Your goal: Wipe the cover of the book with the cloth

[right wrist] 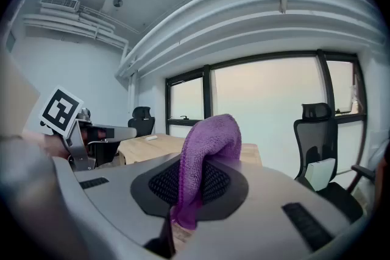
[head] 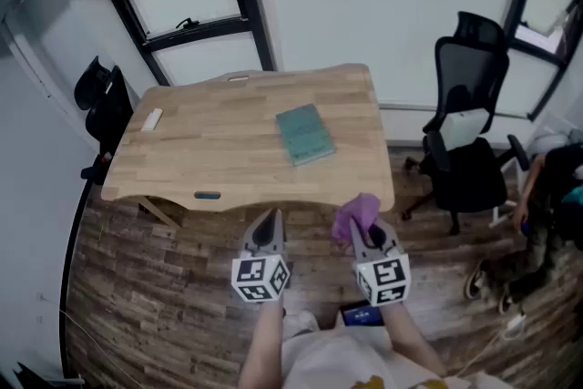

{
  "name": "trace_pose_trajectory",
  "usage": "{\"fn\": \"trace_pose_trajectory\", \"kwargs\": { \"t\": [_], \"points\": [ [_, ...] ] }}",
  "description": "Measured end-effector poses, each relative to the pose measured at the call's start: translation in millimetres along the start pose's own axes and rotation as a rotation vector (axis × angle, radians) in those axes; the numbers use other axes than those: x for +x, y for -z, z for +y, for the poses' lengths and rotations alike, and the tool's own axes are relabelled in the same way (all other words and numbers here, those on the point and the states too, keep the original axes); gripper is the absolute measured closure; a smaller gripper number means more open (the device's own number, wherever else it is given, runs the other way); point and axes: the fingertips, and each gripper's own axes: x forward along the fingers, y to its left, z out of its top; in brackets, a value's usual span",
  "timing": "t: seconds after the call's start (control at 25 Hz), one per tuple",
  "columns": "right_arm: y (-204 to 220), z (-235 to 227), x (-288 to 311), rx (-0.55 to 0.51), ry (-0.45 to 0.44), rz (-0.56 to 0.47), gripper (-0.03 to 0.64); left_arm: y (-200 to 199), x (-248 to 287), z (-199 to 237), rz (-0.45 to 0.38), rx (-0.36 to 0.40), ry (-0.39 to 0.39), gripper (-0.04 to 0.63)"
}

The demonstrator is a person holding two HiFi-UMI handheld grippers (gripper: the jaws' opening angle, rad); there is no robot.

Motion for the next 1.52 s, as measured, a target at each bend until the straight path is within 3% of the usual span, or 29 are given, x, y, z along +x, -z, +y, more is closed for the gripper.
{"fn": "trace_pose_trajectory", "kwargs": {
  "t": [1.0, 1.24, 1.52],
  "points": [
    [-3.0, -31.2, 0.3, -0.006, -0.051, -0.036, 0.584, 2.4, 13.9, -22.3, -0.019, -0.021, -0.036, 0.595],
    [-1.6, -47.7, 36.5, -0.032, -0.050, -0.066, 0.584, 4.5, 46.1, -6.0, -0.016, -0.052, -0.038, 0.595],
    [-10.2, -78.3, 105.4, -0.023, -0.020, -0.042, 0.584, -0.5, 127.7, 16.6, 0.004, -0.052, 0.008, 0.595]
  ]
}}
